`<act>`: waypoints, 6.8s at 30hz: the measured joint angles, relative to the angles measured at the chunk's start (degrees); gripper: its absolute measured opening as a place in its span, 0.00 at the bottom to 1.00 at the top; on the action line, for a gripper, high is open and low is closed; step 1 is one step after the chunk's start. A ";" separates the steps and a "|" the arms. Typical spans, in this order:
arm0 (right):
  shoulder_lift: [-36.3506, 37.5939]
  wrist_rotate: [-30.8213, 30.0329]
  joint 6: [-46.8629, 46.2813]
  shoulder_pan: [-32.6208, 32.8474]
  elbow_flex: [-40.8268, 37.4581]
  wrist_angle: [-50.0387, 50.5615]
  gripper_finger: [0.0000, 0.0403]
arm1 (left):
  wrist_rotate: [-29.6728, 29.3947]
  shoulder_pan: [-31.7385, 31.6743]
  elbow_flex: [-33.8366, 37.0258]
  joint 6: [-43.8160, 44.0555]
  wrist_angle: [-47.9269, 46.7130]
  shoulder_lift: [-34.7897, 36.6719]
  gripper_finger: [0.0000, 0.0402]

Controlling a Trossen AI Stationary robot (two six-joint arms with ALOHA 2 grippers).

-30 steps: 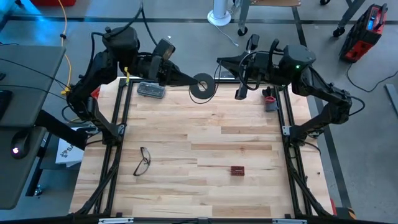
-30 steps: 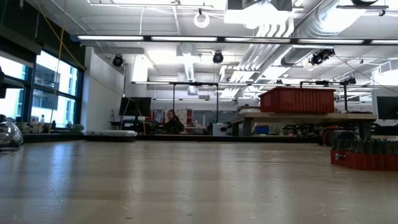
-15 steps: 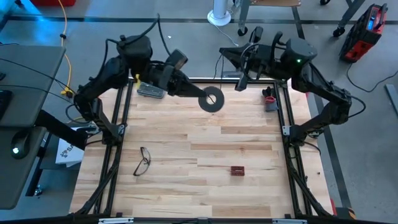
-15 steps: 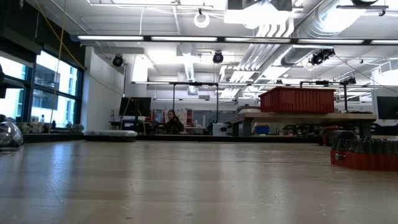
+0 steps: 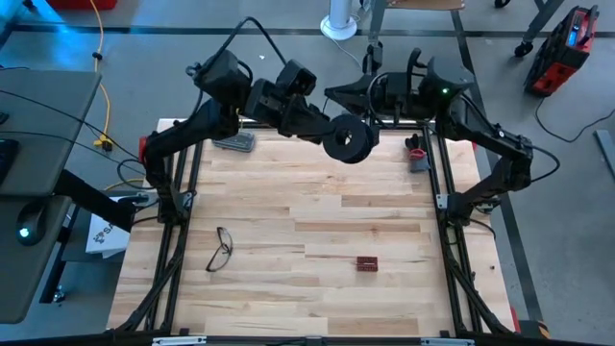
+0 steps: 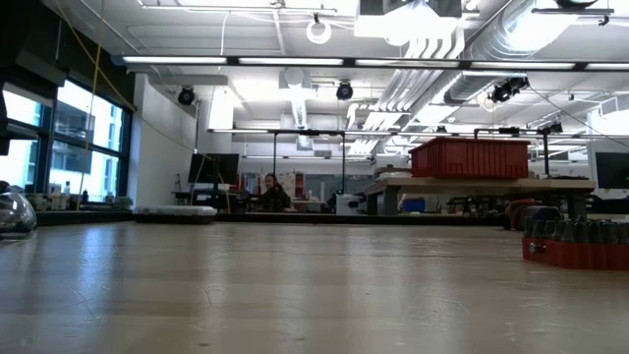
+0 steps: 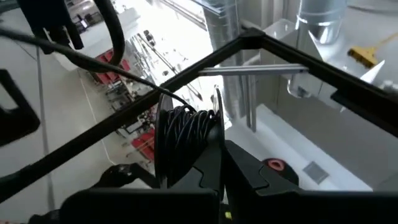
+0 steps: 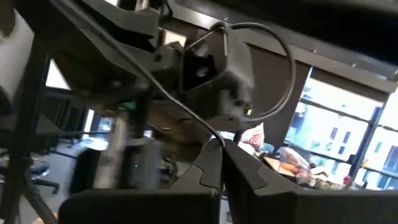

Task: Coil cords
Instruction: Coil the black wire into the spool

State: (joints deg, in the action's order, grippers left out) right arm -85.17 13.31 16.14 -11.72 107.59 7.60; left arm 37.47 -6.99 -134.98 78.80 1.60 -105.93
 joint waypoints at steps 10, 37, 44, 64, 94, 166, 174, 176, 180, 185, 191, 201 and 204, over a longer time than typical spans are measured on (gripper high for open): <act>0.51 0.10 -4.43 3.66 0.00 0.17 0.00 | 3.66 -5.12 0.00 -6.89 1.93 0.08 0.00; -6.05 3.66 -15.00 6.75 0.01 -21.05 0.00 | 17.66 -5.42 0.00 10.20 19.17 0.08 0.00; -10.94 3.89 -21.49 7.65 0.00 -30.93 0.00 | 24.53 -5.37 -0.02 10.87 28.09 0.19 0.00; -12.13 -4.22 -33.15 8.20 0.04 -27.30 0.00 | 32.96 -2.03 0.07 16.09 29.61 0.02 0.00; -12.41 -16.27 -19.84 7.22 -0.12 -20.74 0.34 | 20.15 -4.59 -0.14 -1.97 35.85 2.39 0.00; -13.83 -22.78 35.35 17.04 7.98 -25.95 0.19 | 15.58 -1.57 0.02 -11.42 11.67 3.12 0.00; -13.83 -22.76 35.53 16.82 7.98 -26.08 0.08 | 15.54 -1.57 0.02 -11.40 11.70 3.12 0.00; -13.83 -22.75 36.20 16.69 7.98 -26.06 0.08 | 15.46 -1.57 0.02 -11.32 11.70 3.12 0.00; -13.83 -22.76 36.79 16.58 7.98 -26.06 0.10 | 15.06 -1.56 0.02 -10.93 11.70 3.12 0.00; -13.83 -22.76 36.86 16.58 7.98 -26.15 0.18 | 15.00 -1.51 0.02 -10.44 11.73 3.12 0.00; -13.83 -22.90 39.29 16.47 7.98 -26.87 0.25 | 14.79 -1.18 0.02 -10.14 11.75 3.12 0.00; -13.83 -22.69 37.48 16.47 7.98 -25.67 0.21 | 14.67 -1.18 0.02 -7.37 11.73 3.12 0.00; -13.83 -22.70 37.34 16.47 7.98 -25.67 0.18 | 14.42 -1.18 0.02 -6.99 11.73 3.12 0.00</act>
State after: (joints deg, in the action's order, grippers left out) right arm -99.00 -9.39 53.48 4.75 115.57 -18.06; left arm 51.89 -8.16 -134.96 71.81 13.33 -102.80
